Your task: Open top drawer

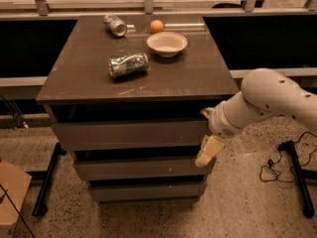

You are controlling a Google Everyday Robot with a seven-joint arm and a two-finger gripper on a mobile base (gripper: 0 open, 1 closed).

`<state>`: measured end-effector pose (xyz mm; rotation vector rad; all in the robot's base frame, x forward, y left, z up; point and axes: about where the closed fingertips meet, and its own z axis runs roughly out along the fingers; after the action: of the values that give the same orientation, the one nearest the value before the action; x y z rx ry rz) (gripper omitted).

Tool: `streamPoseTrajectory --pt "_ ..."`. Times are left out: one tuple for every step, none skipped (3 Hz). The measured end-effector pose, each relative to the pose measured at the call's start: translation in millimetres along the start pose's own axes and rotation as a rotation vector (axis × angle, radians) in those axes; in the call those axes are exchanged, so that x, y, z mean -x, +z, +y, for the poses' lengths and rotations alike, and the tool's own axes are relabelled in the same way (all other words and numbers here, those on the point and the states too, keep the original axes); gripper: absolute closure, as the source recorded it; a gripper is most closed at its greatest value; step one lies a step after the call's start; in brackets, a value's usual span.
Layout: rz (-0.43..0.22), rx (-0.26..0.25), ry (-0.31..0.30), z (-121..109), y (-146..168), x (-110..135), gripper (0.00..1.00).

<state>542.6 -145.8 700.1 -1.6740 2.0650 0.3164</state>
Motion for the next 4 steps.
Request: streamPoseTrajectory --pt "0.0 0.033 -0.008 -21 29 -5 0.0" --pt "0.03 0.089 -0.004 -26 56 -19 0.22" --pt "0.031 0.09 -0.004 -27 53 -18 0.53" --pt "0.031 0.09 -0.004 -27 49 -15 0.76"
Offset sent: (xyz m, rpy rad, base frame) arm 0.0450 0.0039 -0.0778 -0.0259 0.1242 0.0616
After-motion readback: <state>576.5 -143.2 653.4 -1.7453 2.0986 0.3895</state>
